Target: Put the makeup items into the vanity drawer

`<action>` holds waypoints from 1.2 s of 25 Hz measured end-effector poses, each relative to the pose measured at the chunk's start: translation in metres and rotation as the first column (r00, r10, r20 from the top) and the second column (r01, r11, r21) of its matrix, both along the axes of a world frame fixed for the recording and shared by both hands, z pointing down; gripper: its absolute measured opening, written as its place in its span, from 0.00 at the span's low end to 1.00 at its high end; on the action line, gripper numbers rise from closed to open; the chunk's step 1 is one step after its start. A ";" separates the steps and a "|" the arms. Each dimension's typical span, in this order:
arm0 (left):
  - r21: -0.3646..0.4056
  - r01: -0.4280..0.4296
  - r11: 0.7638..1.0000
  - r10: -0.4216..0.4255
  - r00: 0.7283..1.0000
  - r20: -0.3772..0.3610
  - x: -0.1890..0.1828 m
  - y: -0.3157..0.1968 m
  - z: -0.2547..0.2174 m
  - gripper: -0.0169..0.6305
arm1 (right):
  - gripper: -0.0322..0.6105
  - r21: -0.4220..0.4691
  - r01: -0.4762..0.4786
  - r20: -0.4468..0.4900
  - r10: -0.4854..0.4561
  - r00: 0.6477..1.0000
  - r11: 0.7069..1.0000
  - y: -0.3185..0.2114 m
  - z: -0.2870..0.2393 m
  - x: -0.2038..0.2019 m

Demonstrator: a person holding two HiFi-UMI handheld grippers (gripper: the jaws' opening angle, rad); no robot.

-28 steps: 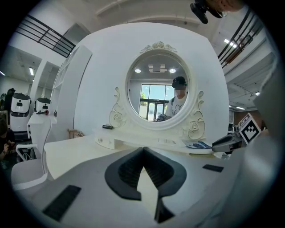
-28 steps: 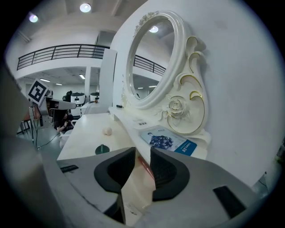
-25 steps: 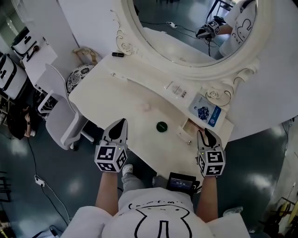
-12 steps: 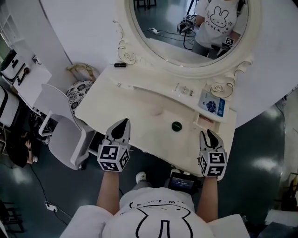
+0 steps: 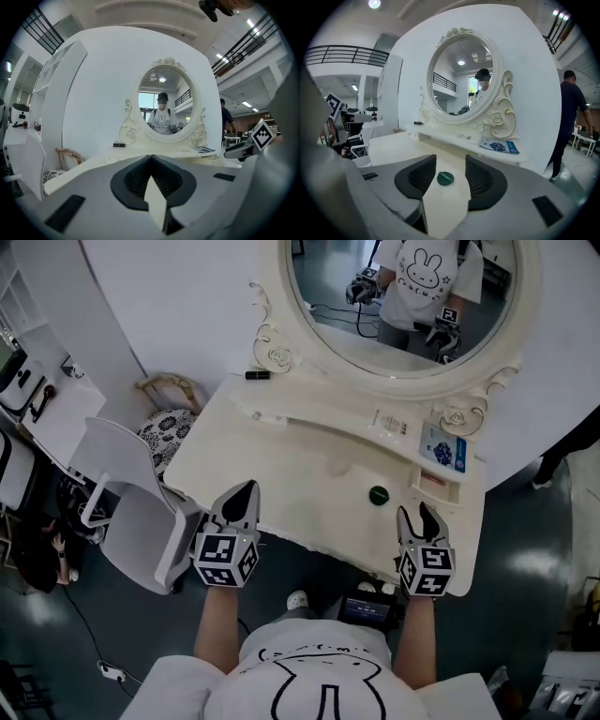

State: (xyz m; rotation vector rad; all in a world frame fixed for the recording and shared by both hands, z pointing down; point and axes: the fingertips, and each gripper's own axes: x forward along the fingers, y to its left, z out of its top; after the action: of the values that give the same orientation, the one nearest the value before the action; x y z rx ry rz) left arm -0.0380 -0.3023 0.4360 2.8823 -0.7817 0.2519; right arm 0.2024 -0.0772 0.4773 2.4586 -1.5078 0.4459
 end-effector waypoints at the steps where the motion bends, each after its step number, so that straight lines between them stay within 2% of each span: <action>1: -0.005 0.005 1.000 -0.005 1.000 0.001 -0.004 -0.004 0.002 0.07 | 0.33 0.000 0.002 0.006 -0.002 1.000 1.000 -0.004 0.002 -0.003; 5: -0.026 0.020 0.999 -0.020 1.000 0.003 -0.008 -0.018 0.012 0.07 | 0.34 -0.011 0.019 0.030 -0.019 0.999 1.000 -0.022 0.013 -0.009; 16: -0.066 0.028 0.997 -0.027 0.999 0.020 0.015 -0.053 0.049 0.07 | 0.37 -0.073 0.036 0.105 -0.028 0.994 0.997 -0.062 0.065 0.010; 19: -0.079 0.023 0.997 -0.021 0.999 0.028 0.022 -0.058 0.059 0.07 | 0.40 -0.121 0.030 0.139 -0.013 0.990 0.992 -0.064 0.086 0.013; 21: -0.086 0.019 0.996 -0.016 0.999 0.038 0.025 -0.062 0.066 0.07 | 0.47 -0.157 0.029 0.170 -0.002 0.985 0.987 -0.066 0.101 0.015; 30: -0.093 0.028 0.995 -0.023 0.998 0.055 0.037 -0.081 0.075 0.07 | 0.48 -0.299 0.065 0.279 0.022 0.960 0.952 -0.074 0.143 0.022</action>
State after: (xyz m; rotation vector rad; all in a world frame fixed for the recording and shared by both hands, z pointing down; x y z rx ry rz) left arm -0.0009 -0.3830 0.5110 2.7865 -0.7924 0.3552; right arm 0.2245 -0.1514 0.6206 2.2034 -1.4330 0.9798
